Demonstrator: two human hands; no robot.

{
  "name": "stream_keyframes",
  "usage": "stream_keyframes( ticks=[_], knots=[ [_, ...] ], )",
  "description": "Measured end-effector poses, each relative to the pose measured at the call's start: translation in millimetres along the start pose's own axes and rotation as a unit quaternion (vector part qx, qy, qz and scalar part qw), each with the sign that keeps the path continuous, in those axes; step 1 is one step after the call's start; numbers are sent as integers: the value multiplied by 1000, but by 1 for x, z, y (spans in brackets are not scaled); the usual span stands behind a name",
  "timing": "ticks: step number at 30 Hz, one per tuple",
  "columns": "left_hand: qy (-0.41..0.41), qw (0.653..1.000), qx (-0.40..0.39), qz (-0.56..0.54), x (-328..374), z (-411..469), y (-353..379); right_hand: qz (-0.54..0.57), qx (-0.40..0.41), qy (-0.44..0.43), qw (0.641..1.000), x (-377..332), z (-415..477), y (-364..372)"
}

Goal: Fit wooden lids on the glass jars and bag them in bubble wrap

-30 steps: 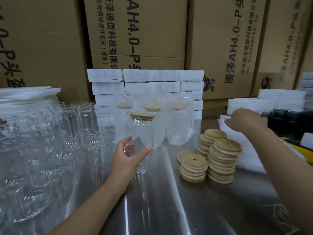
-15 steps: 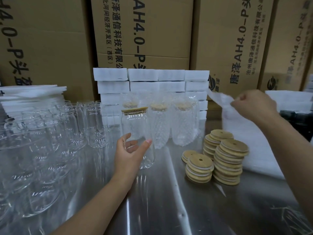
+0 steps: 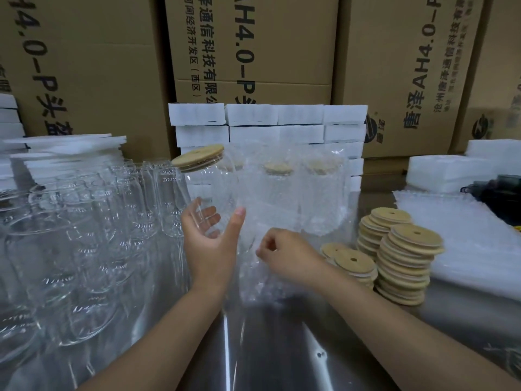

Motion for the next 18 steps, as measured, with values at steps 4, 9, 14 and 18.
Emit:
stream_keyframes(
  ticks=[4,9,14,18],
  knots=[
    [5,1000,-9,10,-3,-1,1,4,-45,-48,998,1,-7,12],
    [9,1000,-12,21,-4,-2,2,-72,-93,-123,985,4,-23,7],
    [9,1000,-13,18,-5,-3,1,-82,-83,-174,978,-5,-30,7],
    [4,1000,-11,-5,-2,-7,3,-85,-74,-181,977,-7,-30,6]
  ],
)
Point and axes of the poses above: each hand's wrist, its own z-axis towards the middle knuckle, its own y-axis out of the palm, x = y × z, the point moved 7 cm from there along z, towards the middle knuckle, and after that the axes turned 6 degrees about x, right-handed, at the moved point
